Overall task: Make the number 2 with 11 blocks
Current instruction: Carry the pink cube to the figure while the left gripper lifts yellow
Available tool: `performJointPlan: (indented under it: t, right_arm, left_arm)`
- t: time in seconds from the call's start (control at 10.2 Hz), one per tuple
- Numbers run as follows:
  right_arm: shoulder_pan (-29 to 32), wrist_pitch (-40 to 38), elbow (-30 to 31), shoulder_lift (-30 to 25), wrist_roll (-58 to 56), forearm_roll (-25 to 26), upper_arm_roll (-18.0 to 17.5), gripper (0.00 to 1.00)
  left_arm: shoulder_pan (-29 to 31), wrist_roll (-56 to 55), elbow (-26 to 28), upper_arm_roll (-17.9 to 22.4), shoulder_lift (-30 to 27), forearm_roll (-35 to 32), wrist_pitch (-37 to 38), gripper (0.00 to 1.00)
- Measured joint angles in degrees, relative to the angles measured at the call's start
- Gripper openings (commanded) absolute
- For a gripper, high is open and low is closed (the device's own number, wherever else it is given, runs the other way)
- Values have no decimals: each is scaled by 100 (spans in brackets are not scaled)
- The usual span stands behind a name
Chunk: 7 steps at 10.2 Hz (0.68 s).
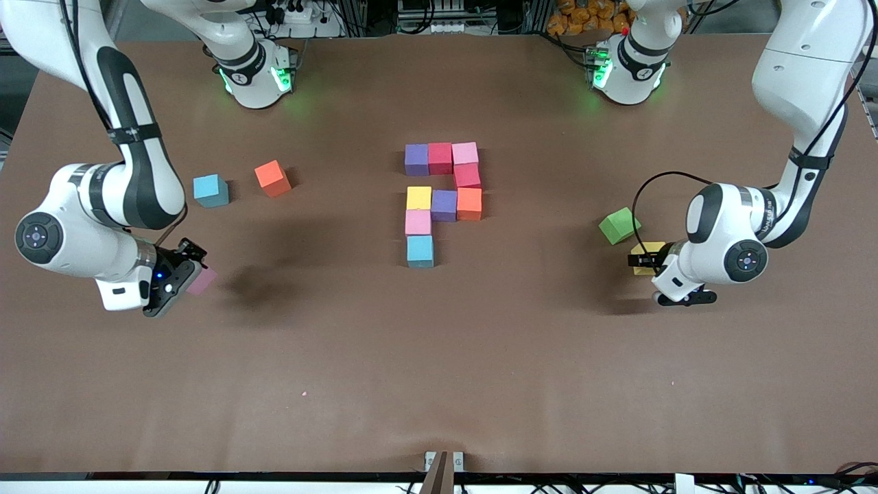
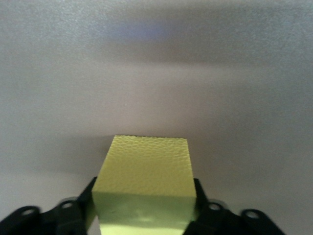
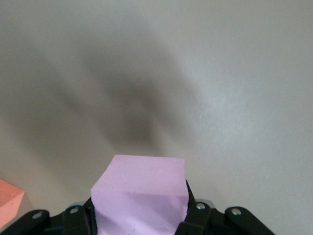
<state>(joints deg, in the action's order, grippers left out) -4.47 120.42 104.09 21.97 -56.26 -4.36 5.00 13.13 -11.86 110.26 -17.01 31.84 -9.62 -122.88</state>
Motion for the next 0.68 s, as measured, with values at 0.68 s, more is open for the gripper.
performJointPlan:
  t: [0.68]
  right_arm:
    - [-1483,-223,-1003,236,54,-13,-36,49]
  left_arm:
    - [-19,-718,-847,-340,-139,0,278,43]
